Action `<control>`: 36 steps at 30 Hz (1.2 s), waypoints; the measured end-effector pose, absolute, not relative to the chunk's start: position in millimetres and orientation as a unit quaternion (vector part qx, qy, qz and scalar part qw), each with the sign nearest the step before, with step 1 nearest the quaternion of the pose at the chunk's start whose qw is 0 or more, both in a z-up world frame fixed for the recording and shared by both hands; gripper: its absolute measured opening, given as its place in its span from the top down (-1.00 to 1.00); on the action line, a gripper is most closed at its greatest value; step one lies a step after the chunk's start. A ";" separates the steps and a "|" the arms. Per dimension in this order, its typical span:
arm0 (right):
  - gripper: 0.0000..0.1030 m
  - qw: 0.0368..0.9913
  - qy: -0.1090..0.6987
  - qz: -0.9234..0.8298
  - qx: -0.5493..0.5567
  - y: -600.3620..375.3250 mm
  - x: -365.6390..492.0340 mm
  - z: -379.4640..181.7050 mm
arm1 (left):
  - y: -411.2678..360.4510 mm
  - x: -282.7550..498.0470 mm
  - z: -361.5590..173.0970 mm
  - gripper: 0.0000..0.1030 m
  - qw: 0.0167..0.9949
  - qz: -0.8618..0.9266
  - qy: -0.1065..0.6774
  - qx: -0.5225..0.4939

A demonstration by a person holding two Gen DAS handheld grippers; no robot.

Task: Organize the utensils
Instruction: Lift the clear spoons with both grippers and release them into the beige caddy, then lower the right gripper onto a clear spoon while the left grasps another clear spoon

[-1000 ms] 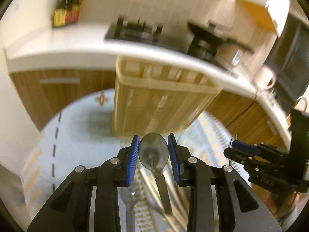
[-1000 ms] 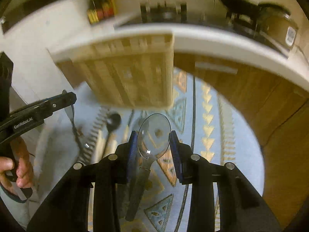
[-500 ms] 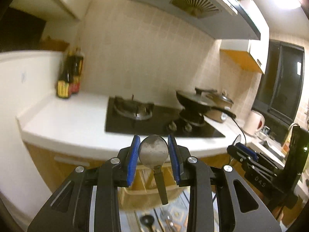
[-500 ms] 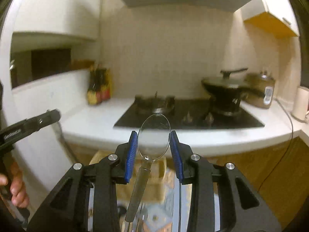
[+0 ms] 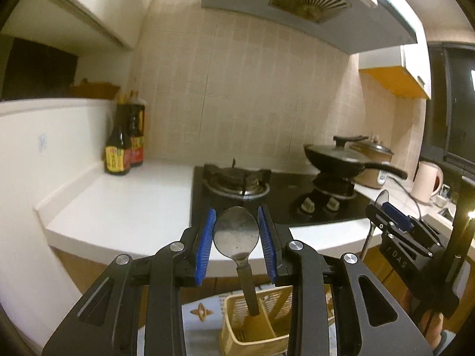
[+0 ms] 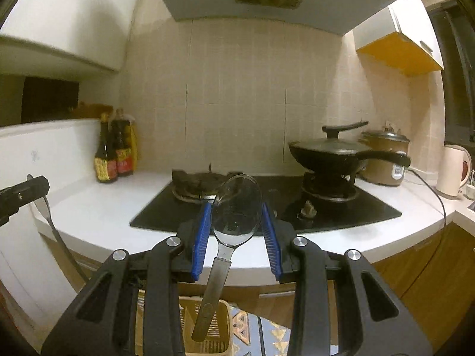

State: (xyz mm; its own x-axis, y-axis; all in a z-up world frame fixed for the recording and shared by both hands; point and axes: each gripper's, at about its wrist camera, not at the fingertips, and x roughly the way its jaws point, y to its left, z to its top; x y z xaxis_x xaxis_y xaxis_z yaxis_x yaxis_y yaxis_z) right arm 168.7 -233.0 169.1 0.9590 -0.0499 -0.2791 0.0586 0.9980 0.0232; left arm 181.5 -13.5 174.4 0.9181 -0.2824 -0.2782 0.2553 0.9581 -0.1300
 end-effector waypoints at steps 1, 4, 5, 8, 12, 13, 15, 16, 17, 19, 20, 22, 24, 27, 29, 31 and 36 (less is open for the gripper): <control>0.39 0.989 0.147 -0.025 0.015 -232.1 171.3 163.4 | -13.5 183.8 170.4 0.45 0.978 -0.137 0.151 -0.044; 0.38 0.986 0.163 -0.021 0.010 -229.9 177.9 147.1 | -14.5 189.2 157.3 0.45 0.976 -0.136 0.164 -0.038; 0.38 0.986 0.167 -0.018 0.011 -229.2 178.6 143.8 | -14.6 189.6 153.9 0.45 0.976 -0.136 0.167 -0.037; 0.38 0.984 0.175 -0.008 0.019 -229.6 177.3 136.6 | -12.9 192.9 144.6 0.45 0.974 -0.138 0.177 -0.040; 0.37 0.980 0.194 0.014 0.034 -232.7 171.9 133.1 | -12.6 193.8 135.4 0.43 0.969 -0.145 0.194 -0.039; 0.26 0.979 0.198 0.020 0.038 -233.6 169.8 133.0 | -13.2 193.8 133.7 0.43 0.968 -0.149 0.200 -0.039; -0.08 0.977 0.205 0.032 0.046 -236.6 162.3 132.9 | -13.1 192.3 130.7 0.39 0.964 -0.158 0.210 -0.040; -0.19 0.976 0.208 0.037 0.053 -239.0 156.4 133.2 | -13.4 190.4 129.5 0.35 0.962 -0.162 0.215 -0.040; -0.19 0.975 0.210 0.041 0.056 -240.7 152.3 133.5 | -12.6 187.3 128.9 0.31 0.961 -0.164 0.218 -0.040; -0.19 0.971 0.226 0.049 0.061 -244.3 142.6 133.1 | -12.3 182.6 129.7 0.29 0.960 -0.166 0.223 -0.037; -0.19 0.969 0.230 0.052 0.066 -246.5 137.9 133.1 | -11.0 178.9 130.2 0.25 0.958 -0.170 0.226 -0.038; -0.19 0.966 0.238 0.057 0.078 -252.6 125.6 133.7 | -6.1 168.1 133.0 0.16 0.956 -0.180 0.229 -0.043; -0.19 0.963 0.253 0.057 0.079 -256.7 115.6 135.2 | -0.8 157.3 136.9 0.10 0.954 -0.186 0.231 -0.046; -0.19 0.956 0.274 0.067 0.081 -260.3 102.6 136.8 | 8.0 140.4 142.2 0.10 0.949 -0.199 0.238 -0.055; -0.19 0.949 0.298 0.069 0.074 -258.7 96.8 135.1 | 11.8 131.2 142.2 0.10 0.946 -0.205 0.246 -0.058; -0.19 0.941 0.322 0.077 0.069 -255.3 91.3 130.0 | 15.6 122.5 137.0 0.09 0.939 -0.211 0.264 -0.059; -0.19 0.919 0.377 0.100 0.055 -242.1 82.1 110.0 | 23.4 116.0 104.0 0.09 0.914 -0.225 0.334 -0.060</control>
